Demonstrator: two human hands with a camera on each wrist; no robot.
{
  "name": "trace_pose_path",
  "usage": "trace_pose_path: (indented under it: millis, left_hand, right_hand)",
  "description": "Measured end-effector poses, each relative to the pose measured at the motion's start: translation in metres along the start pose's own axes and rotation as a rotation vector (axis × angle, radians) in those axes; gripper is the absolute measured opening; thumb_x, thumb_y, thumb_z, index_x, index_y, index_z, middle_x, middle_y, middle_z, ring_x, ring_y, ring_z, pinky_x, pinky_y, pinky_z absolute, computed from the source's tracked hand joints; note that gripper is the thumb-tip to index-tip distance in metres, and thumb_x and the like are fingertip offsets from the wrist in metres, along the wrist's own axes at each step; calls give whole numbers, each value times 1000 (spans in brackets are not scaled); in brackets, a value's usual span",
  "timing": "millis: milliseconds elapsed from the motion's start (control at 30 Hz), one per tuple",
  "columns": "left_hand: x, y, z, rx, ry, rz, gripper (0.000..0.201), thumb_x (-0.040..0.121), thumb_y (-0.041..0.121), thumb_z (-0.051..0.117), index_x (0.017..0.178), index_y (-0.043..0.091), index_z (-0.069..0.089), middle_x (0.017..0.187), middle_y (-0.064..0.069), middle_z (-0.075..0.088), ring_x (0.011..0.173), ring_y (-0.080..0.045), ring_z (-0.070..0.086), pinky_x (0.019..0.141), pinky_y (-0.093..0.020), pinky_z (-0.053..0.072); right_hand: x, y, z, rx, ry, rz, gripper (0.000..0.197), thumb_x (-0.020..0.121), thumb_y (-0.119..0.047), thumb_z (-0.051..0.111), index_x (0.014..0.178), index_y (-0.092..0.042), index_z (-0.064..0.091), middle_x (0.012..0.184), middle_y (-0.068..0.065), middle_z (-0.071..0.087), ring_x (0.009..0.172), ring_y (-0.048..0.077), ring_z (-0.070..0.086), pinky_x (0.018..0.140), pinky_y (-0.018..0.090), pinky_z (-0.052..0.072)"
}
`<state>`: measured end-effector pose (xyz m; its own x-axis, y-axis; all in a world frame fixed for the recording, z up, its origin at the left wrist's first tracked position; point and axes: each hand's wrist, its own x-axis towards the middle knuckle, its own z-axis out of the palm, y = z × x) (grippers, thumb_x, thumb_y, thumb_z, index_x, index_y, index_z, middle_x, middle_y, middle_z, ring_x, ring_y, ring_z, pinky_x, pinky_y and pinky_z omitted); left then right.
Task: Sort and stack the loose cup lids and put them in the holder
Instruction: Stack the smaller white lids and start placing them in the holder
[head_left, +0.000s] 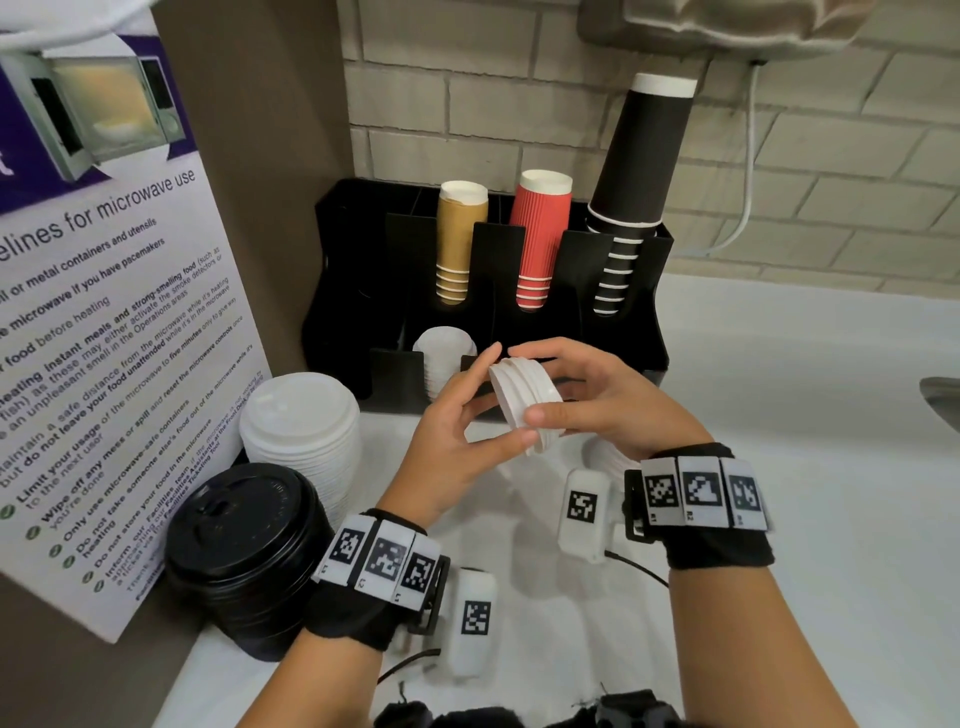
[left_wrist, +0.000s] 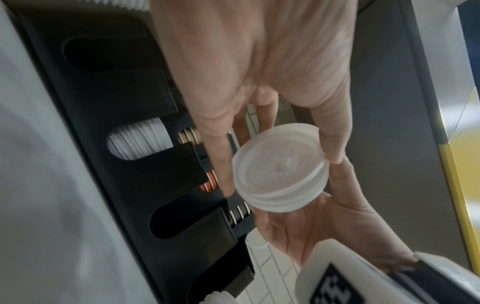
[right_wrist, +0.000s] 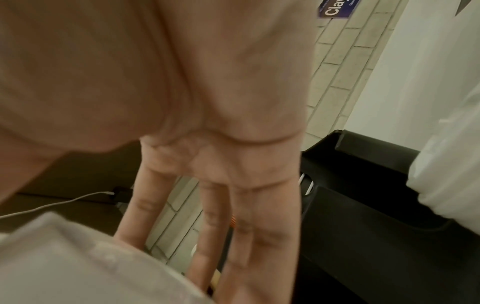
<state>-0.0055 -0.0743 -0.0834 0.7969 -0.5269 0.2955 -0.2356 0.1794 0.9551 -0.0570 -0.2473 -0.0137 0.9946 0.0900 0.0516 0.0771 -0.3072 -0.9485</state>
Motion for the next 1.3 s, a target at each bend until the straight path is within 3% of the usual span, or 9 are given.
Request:
trace_pose_path:
  millis: [133, 300, 400, 500, 767, 867, 967, 1133, 1300]
  left_hand:
    - [0, 2, 2, 24, 28, 28, 85, 68, 31, 80, 140, 41, 36, 136, 4, 48, 123, -10, 53, 91, -26, 54]
    - [0, 2, 1, -11, 9, 40, 82, 70, 24, 83, 138, 41, 40, 133, 2, 48, 120, -12, 54, 85, -29, 56]
    - [0, 2, 2, -35, -18, 52, 81, 68, 23, 83, 135, 43, 42, 132, 3, 49, 120, -10, 55, 83, -28, 56]
    - [-1, 4, 0, -83, -25, 52, 79, 65, 31, 79, 136, 38, 43, 134, 0, 50, 122, -14, 55, 85, -25, 54]
    - [-1, 5, 2, -56, -16, 28, 88, 63, 31, 86, 135, 48, 38, 140, 8, 49, 126, -10, 52, 84, -25, 55]
    - [-1, 7, 4, -19, 25, 47, 89, 64, 32, 88, 135, 49, 38, 136, 11, 52, 124, -8, 52, 90, -30, 55]
    - [-1, 8, 5, 11, 45, 68, 84, 65, 31, 83, 136, 47, 41, 132, 8, 53, 121, -7, 54, 87, -31, 57]
    - [-2, 9, 3, 39, 23, 71, 82, 63, 40, 80, 136, 46, 42, 130, 8, 52, 120, -10, 55, 88, -38, 57]
    - [-1, 6, 2, 75, 52, 81, 85, 66, 36, 87, 136, 48, 40, 132, 14, 49, 124, -10, 51, 84, -21, 54]
  right_hand:
    - [2, -1, 3, -9, 14, -10, 52, 69, -29, 80, 117, -34, 60, 111, 5, 66, 100, 26, 66, 87, 57, 51]
    - [1, 0, 0, 60, -32, 7, 52, 70, -24, 79, 116, -30, 57, 113, 11, 66, 100, 35, 65, 83, 52, 53]
    - [1, 0, -1, 78, -48, 6, 52, 68, -23, 79, 114, -28, 56, 112, 15, 63, 94, 33, 66, 76, 44, 54]
    - [1, 2, -2, 118, -37, -2, 49, 72, -14, 75, 116, -22, 54, 109, 14, 63, 94, 31, 64, 78, 51, 52]
    - [-2, -4, 0, 51, -25, -29, 57, 64, -28, 83, 115, -30, 57, 115, 9, 64, 105, 30, 63, 89, 58, 51]
    - [-3, -6, 0, 28, -4, -26, 61, 62, -31, 84, 116, -32, 57, 114, 5, 64, 106, 25, 64, 89, 57, 51]
    - [-3, -6, 1, 35, 8, -19, 62, 60, -33, 85, 114, -33, 55, 113, 3, 67, 104, 24, 65, 89, 57, 51]
    - [-3, -7, 0, 9, -1, -24, 59, 64, -29, 85, 116, -25, 56, 112, 5, 69, 102, 26, 66, 90, 60, 49]
    - [-2, -8, 0, -48, 34, -46, 60, 60, -32, 85, 116, -30, 61, 112, -2, 67, 101, 15, 66, 86, 32, 55]
